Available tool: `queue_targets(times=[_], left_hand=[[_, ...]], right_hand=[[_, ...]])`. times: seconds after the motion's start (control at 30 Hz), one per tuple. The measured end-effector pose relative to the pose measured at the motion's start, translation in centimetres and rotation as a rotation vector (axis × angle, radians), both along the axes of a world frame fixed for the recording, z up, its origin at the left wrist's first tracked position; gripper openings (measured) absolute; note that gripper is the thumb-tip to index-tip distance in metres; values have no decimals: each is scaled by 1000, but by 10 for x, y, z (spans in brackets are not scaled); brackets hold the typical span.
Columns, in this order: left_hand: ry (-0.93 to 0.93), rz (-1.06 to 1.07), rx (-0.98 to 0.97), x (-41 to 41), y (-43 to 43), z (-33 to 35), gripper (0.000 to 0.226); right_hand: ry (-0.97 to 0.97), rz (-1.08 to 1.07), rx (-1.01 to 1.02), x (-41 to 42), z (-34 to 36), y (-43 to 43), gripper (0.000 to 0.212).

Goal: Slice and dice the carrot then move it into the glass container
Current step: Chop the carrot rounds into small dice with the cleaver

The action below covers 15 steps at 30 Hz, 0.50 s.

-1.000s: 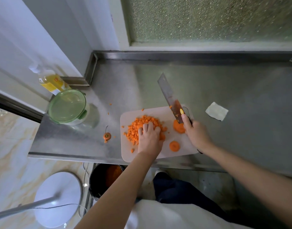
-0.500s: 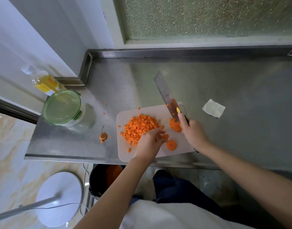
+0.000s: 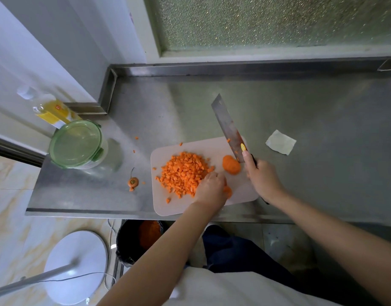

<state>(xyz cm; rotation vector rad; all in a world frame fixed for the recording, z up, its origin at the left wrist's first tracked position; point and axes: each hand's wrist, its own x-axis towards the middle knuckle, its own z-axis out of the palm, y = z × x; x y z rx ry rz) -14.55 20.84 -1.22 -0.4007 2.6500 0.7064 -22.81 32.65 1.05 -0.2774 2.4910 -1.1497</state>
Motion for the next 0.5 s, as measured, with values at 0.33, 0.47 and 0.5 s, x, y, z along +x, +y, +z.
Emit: queue_targets(times=[0.33, 0.47, 0.5], left_hand=[[-13, -107, -97, 2, 3, -8, 40], [2, -124, -107, 2, 4, -12, 36], [-5, -112, -86, 2, 4, -13, 37]], right_hand=[[-10, 7, -3, 1, -2, 1, 58], [-6, 10, 11, 0, -1, 3, 59], [-4, 11, 16, 0, -1, 4, 59]])
